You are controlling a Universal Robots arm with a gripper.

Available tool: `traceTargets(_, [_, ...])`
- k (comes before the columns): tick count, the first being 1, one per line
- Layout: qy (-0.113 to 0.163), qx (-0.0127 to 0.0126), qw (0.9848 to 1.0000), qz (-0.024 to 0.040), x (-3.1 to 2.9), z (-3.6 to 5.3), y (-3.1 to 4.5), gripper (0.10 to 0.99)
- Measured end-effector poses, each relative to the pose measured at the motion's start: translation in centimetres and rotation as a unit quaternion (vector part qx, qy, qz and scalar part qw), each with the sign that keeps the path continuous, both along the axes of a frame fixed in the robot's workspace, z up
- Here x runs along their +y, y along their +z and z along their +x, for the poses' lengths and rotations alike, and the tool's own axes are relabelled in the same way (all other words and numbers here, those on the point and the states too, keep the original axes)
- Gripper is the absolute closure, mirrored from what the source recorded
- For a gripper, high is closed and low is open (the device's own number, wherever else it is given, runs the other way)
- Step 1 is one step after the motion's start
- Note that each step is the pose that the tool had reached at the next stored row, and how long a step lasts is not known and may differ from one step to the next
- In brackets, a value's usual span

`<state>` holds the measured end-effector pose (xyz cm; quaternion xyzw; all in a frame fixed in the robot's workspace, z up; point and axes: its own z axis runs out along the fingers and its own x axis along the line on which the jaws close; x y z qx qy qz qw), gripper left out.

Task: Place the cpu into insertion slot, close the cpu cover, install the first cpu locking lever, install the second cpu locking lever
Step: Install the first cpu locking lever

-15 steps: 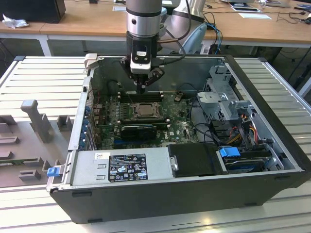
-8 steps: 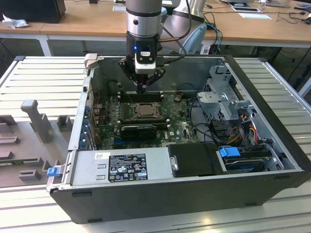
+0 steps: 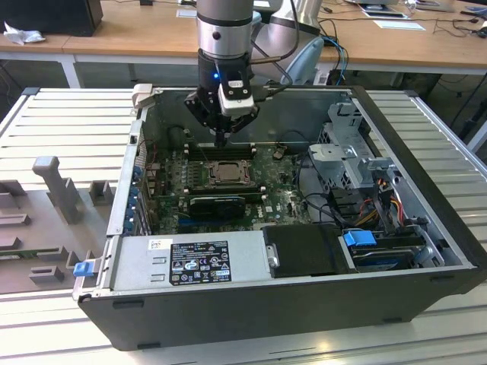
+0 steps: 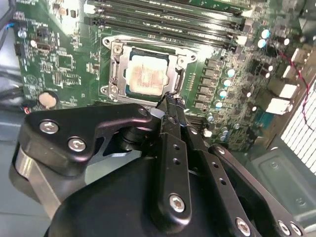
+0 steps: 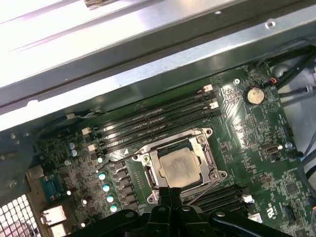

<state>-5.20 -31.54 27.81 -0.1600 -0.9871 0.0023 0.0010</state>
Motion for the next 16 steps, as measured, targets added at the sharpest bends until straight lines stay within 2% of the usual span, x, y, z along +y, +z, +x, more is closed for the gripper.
traceTargets(4, [0.034,-0.0006,0.9994,0.0001,0.0,0.0,-0.02,0.98])
traceTargets(8, [0.065,-0.0012,0.9979,0.0011,0.0,-0.07,-0.1,0.98])
traceTargets(10, [0.067,-0.0038,0.9978,0.0046,-0.01,-0.89,-0.13,0.98])
traceTargets(12, [0.069,-0.0067,0.9976,0.0054,-0.01,-1.83,-0.23,0.98])
traceTargets(14, [0.081,-0.0066,0.9967,0.0069,-0.01,-2.03,-0.35,0.98])
traceTargets(16, [0.082,-0.0069,0.9966,0.0077,-0.01,-2.63,-0.46,0.98])
